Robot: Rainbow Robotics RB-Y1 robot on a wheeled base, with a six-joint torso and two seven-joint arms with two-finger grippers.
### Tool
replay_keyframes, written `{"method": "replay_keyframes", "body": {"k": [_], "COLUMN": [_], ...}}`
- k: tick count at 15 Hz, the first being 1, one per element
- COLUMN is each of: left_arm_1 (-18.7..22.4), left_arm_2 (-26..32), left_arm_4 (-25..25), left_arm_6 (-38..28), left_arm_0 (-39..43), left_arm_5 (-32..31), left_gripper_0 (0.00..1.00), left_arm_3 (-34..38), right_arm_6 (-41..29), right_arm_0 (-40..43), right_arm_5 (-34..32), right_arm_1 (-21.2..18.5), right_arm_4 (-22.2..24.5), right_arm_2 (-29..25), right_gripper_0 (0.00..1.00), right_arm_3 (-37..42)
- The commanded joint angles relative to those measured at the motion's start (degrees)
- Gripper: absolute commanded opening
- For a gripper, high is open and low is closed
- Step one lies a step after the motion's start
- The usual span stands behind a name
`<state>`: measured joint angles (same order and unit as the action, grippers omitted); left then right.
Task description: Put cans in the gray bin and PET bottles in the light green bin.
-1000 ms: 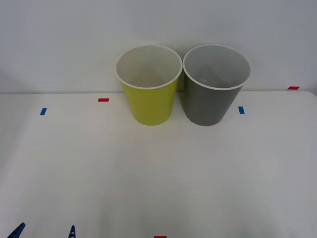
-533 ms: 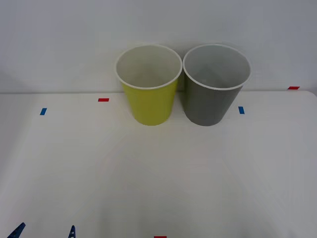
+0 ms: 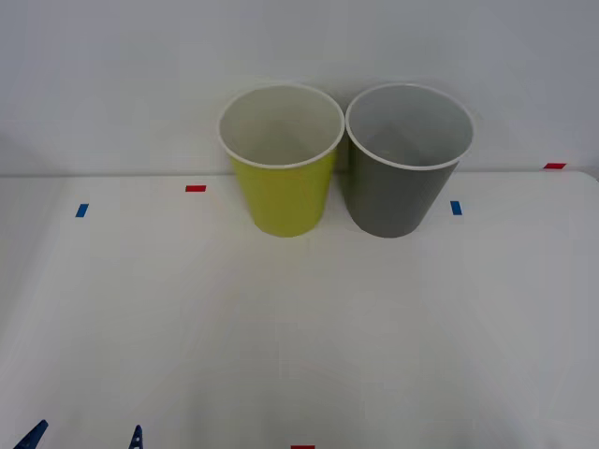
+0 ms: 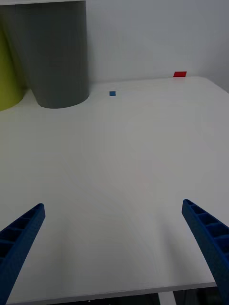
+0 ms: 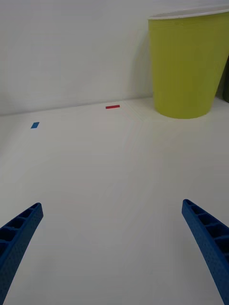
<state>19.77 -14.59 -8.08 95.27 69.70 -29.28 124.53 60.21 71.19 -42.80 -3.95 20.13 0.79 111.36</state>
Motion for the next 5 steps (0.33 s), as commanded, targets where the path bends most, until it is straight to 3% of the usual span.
{"method": "replay_keyframes", "body": {"k": [1, 5], "left_arm_1": [0.0, 0.0], "left_arm_2": [0.0, 0.0], "left_arm_4": [0.0, 0.0], "left_arm_6": [0.0, 0.0], "left_arm_0": [0.0, 0.0], "left_arm_5": [0.0, 0.0], "left_gripper_0": [1.0, 1.0], "left_arm_3": [0.0, 0.0], "right_arm_6": [0.0, 0.0], "right_arm_0": [0.0, 0.0], "right_arm_5": [0.0, 0.0], "right_arm_1": [0.0, 0.0], "right_arm_4": [0.0, 0.0], "right_arm_2": [0.0, 0.0], "right_gripper_0": [1.0, 1.0], "right_arm_3": [0.0, 0.0]}}
